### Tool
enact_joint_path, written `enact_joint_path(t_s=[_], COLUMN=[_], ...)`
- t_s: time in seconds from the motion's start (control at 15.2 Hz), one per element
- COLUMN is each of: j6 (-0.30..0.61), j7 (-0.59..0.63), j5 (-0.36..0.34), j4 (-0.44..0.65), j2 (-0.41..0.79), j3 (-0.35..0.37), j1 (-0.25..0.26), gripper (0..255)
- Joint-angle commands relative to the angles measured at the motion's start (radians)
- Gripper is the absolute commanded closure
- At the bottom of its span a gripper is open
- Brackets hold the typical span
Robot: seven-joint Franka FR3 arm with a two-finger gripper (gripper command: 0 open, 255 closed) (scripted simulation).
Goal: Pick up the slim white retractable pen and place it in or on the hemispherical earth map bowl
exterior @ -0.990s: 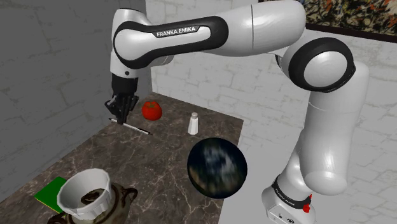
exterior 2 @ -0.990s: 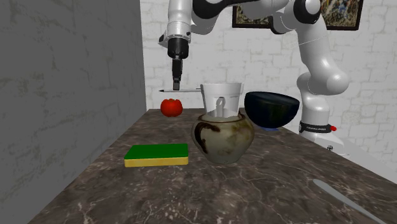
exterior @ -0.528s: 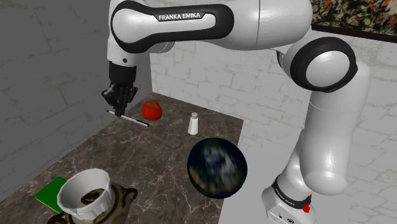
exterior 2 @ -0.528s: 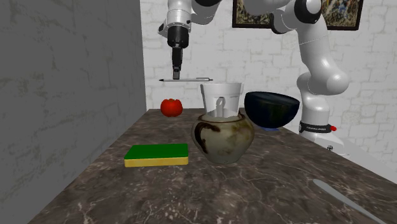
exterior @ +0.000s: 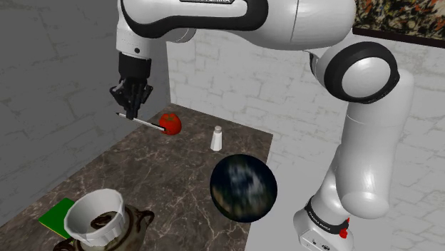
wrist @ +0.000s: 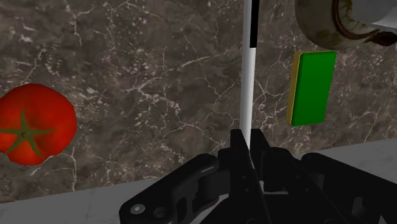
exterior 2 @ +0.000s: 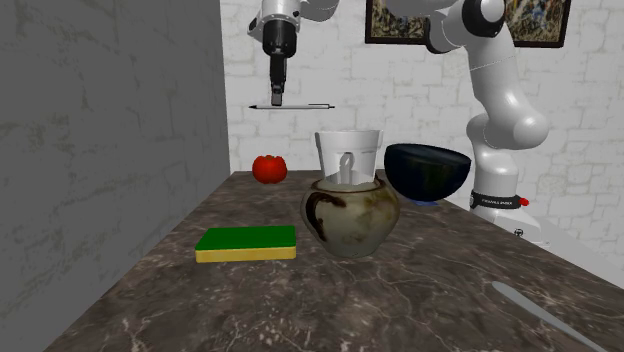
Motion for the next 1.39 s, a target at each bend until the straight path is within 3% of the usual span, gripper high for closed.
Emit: enact_joint_path(t_s=[0.0, 0.59, 1.32], j6=[0.008, 0.058, -0.036], j7=[-0.008, -0.102, -0.177], j5=[0.012, 0.111, 0.160], j4=[-0.057, -0.514, -0.889], j2=[-0.048, -0.442, -0.889], j3=[0.000, -0.024, -0.094], j1=[-0.008, -0.051, -0.052], gripper=[255, 255, 255])
